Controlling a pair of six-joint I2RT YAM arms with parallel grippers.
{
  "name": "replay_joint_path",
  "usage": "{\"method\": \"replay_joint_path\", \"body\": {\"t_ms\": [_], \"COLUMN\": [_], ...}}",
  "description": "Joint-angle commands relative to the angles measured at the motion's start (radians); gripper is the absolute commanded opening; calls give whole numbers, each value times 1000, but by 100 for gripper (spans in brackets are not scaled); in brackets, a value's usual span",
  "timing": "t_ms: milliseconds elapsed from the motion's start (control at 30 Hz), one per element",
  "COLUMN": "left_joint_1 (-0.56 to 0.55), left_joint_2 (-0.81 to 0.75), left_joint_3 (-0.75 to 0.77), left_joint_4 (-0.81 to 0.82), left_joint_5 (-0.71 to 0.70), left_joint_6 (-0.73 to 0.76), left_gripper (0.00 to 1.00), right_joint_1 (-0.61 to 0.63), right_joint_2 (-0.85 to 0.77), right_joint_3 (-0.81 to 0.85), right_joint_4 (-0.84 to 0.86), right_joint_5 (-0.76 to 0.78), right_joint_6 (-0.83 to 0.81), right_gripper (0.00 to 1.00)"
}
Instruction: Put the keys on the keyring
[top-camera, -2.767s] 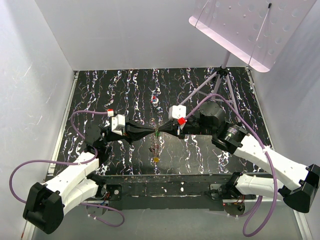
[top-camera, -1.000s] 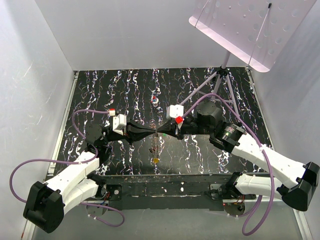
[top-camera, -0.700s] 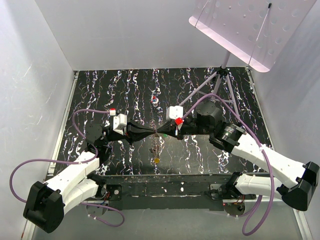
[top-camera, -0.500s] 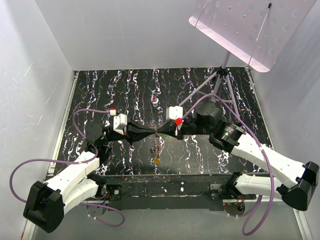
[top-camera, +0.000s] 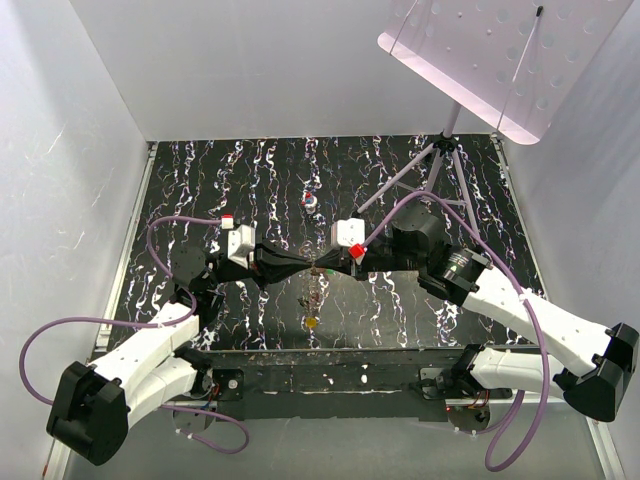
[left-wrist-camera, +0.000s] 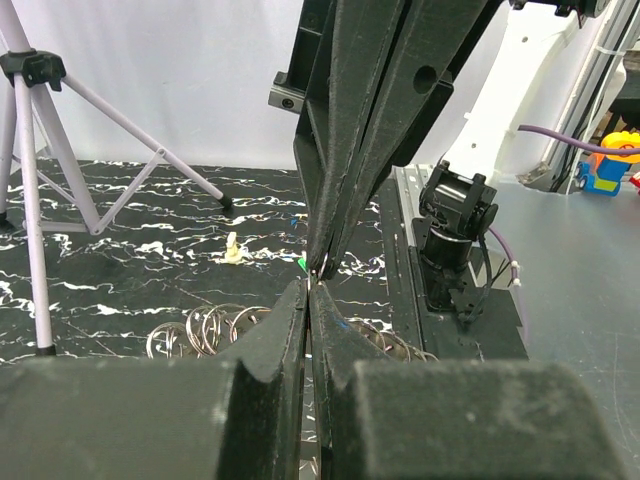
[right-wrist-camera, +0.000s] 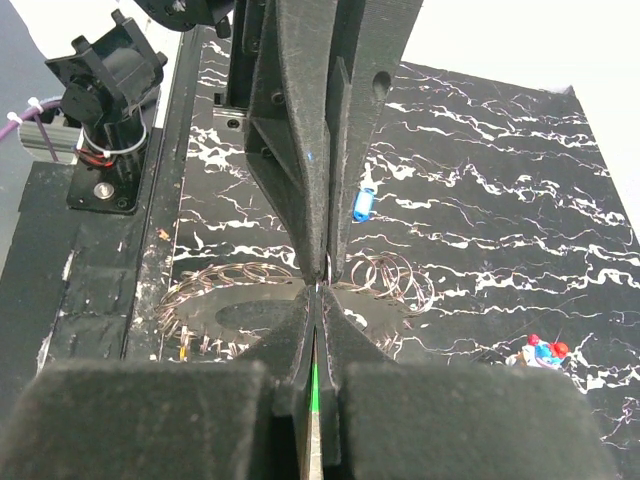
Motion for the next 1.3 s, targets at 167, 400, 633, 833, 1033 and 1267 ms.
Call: {"method": "replay_joint_path", "body": {"t_ms": [167,400,633,833,1033,1267], "left_joint_1": [20,35,35,35,35,34], "left_joint_2": [15,22,60,58,42,43], "left_joint_3": [35,-15,-102,-126,-155,-169], "left_joint_4": [68,206,418,453,447,445], "left_joint_5": [-57,-110,-209,-265,-327,-342], "left_joint_6": [-69,-190,-353,-378,-376,-369], "left_gripper": [0,0,0,0,0,0], "right_joint_1": [11,11,11,23,32,35], "right_joint_2": [-35,-35,-19,0,21,23], "right_joint_3": [13,-5,-16,-19,-13,-7], "right_joint_4": [-18,-18,0,20,15,3], "right_joint_5": [-20,-12,-22,-34,-34,-32], "right_joint_6": [-71,-73,-39,-15,-27,-50], "right_gripper": [1,1,1,1,1,1]}}
